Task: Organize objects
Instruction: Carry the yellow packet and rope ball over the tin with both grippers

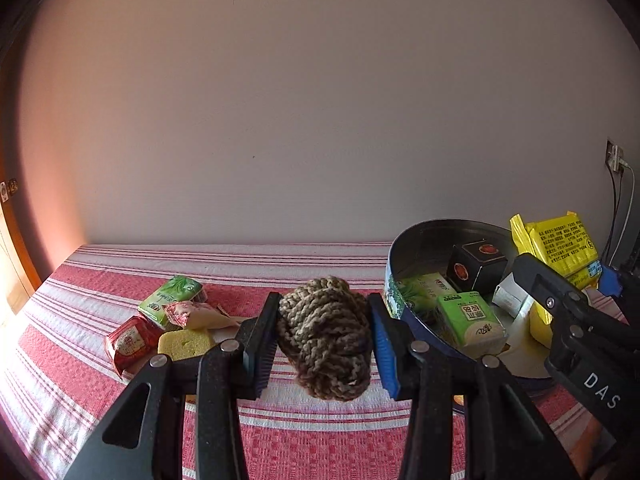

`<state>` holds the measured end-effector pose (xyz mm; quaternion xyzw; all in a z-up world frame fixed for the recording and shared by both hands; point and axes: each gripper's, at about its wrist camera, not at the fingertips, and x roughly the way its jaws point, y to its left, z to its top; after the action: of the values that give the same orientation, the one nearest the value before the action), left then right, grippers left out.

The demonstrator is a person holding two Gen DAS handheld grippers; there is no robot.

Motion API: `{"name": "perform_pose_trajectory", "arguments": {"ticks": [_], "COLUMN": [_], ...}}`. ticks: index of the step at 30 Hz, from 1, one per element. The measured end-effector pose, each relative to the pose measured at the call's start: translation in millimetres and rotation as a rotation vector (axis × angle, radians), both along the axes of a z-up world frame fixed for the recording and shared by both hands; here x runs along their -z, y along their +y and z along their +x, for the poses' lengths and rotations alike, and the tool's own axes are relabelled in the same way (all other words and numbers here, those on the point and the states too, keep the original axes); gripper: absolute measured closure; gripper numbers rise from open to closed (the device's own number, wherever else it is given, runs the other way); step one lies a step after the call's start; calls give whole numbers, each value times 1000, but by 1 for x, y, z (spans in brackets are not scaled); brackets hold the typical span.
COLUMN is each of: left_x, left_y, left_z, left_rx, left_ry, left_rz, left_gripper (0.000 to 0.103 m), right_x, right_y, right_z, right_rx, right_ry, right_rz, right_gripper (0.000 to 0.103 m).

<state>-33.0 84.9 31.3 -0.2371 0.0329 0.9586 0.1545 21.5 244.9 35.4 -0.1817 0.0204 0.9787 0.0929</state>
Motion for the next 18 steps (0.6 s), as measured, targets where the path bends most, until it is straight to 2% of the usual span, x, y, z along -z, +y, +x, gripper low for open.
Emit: {"name": "perform_pose_trajectory", "arguments": {"ticks": [18], "left_x": [-8], "left_y": [67], "left_z": [4], "left_rx": [107], "left_ry": [23], "left_rz": [-1], "left_gripper": [58], "right_x": [-3], "right_y": [70], "right_z": [-1], "right_rx": [148], "right_ry": [0], "right_rz": [5], "right_gripper": [31]}}
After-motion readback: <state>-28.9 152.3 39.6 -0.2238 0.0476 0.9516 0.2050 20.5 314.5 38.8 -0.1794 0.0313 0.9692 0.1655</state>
